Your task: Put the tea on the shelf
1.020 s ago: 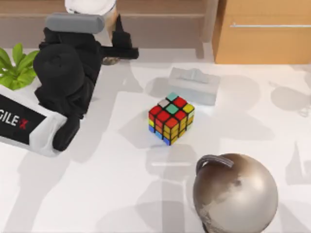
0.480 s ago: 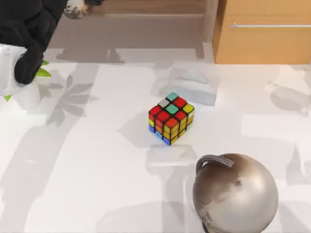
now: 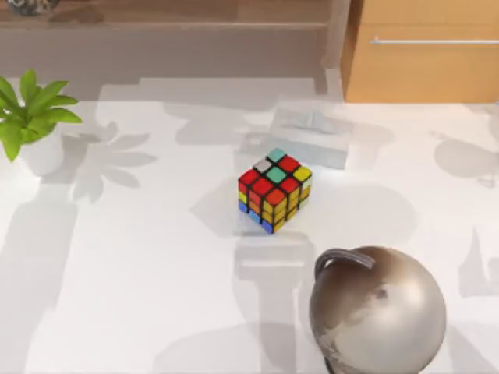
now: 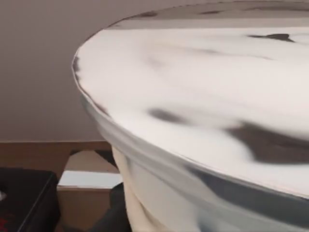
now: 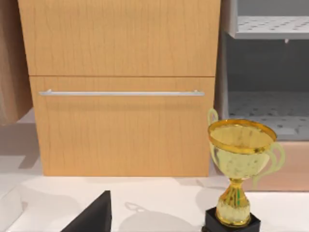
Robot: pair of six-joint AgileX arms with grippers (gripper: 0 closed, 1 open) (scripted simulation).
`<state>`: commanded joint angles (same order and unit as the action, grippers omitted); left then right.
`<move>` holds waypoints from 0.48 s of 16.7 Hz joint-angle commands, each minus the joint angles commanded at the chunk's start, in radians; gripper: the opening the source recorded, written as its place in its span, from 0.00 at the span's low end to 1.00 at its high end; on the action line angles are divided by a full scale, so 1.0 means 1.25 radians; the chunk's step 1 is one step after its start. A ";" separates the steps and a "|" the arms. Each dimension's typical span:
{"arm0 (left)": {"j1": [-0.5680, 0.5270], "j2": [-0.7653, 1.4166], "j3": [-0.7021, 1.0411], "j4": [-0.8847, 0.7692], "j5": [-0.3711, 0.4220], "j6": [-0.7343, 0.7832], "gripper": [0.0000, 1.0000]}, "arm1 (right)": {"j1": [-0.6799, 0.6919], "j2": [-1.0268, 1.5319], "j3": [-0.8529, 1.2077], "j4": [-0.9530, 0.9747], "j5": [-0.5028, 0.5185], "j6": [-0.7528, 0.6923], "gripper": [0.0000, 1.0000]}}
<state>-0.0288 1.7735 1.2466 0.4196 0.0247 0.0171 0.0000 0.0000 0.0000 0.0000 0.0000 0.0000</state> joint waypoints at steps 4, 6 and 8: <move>0.024 -0.005 0.024 -0.029 0.012 -0.005 0.00 | 0.000 0.000 0.000 0.000 0.000 0.000 1.00; 0.024 -0.005 0.024 -0.029 0.012 -0.005 0.00 | 0.000 0.000 0.000 0.000 0.000 0.000 1.00; 0.020 0.001 0.023 -0.026 0.010 -0.003 0.00 | 0.000 0.000 0.000 0.000 0.000 0.000 1.00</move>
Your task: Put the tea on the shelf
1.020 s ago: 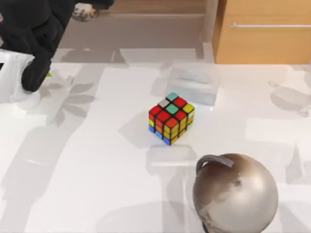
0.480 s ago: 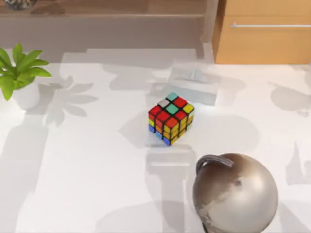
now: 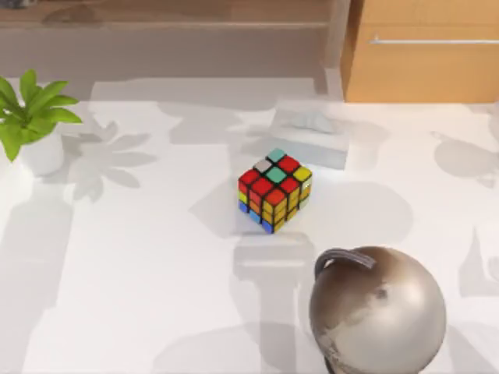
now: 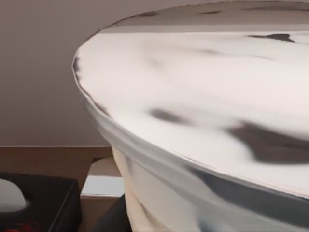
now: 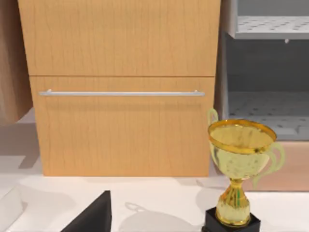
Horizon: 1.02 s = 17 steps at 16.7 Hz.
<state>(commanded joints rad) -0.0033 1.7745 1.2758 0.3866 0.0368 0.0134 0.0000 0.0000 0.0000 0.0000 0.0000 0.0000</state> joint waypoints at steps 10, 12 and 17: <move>0.001 0.133 0.078 0.058 0.001 -0.003 0.00 | 0.000 0.000 0.000 0.000 0.000 0.000 1.00; 0.000 0.134 0.079 0.059 0.001 -0.003 0.00 | 0.000 0.000 0.000 0.000 0.000 0.000 1.00; 0.000 0.134 0.079 0.059 0.001 -0.003 0.23 | 0.000 0.000 0.000 0.000 0.000 0.000 1.00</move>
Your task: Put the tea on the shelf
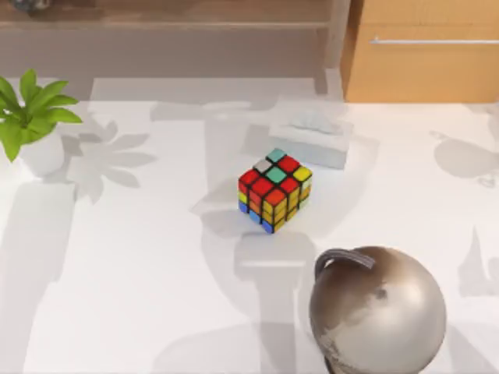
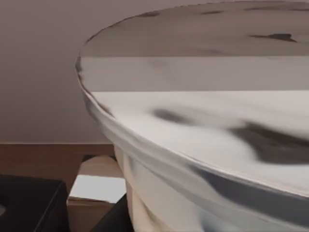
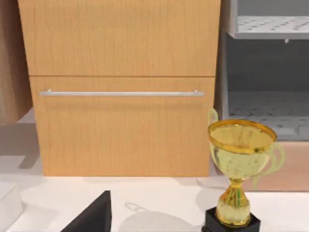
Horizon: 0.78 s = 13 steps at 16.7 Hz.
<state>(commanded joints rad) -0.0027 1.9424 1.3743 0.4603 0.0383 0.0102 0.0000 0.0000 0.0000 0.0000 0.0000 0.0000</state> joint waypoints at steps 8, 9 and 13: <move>0.000 0.000 0.000 0.000 0.000 0.000 0.83 | 0.000 0.000 0.000 0.000 0.000 0.000 1.00; 0.000 0.000 0.000 0.000 0.000 0.000 0.90 | 0.000 0.000 0.000 0.000 0.000 0.000 1.00; 0.000 0.000 0.000 0.000 0.000 0.000 1.00 | 0.000 0.000 0.000 0.000 0.000 0.000 1.00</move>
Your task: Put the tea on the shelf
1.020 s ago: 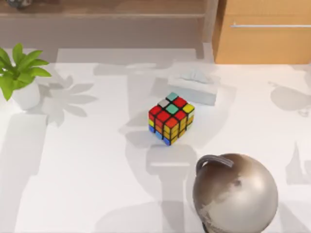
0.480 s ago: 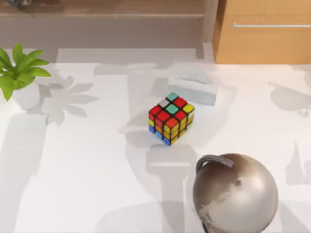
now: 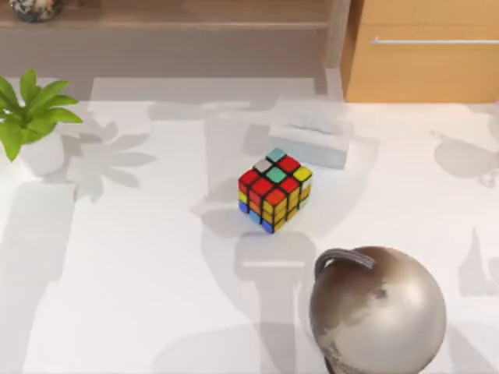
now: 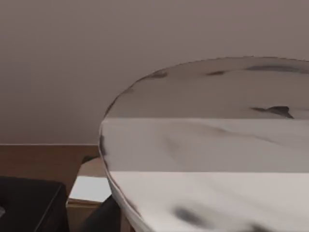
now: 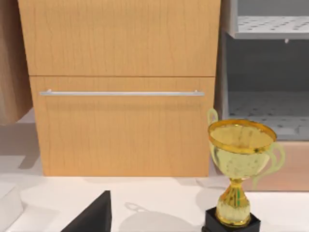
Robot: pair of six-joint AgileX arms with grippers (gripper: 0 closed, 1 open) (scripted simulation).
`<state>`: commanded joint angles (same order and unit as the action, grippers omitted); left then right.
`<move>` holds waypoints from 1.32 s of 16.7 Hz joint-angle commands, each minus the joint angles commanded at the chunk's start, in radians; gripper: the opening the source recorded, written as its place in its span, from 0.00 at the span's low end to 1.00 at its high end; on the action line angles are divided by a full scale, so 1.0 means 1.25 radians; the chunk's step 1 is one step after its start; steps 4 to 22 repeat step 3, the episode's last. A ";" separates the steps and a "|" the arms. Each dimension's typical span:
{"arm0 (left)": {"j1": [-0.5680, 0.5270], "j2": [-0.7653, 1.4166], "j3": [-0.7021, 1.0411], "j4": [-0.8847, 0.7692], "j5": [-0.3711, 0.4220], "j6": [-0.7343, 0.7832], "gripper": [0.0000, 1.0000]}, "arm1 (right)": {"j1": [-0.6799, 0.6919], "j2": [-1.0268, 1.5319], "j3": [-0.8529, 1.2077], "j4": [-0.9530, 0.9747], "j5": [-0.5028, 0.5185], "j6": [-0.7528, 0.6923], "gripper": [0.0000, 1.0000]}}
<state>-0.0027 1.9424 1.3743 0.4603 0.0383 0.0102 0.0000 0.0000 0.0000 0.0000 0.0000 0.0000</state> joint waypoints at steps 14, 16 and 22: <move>0.000 0.000 0.000 0.000 0.000 0.000 1.00 | 0.000 0.000 0.000 0.000 0.000 0.000 1.00; 0.000 0.000 0.000 0.000 0.000 0.000 1.00 | 0.000 0.000 0.000 0.000 0.000 0.000 1.00; 0.000 0.000 0.000 0.000 0.000 0.000 1.00 | 0.000 0.000 0.000 0.000 0.000 0.000 1.00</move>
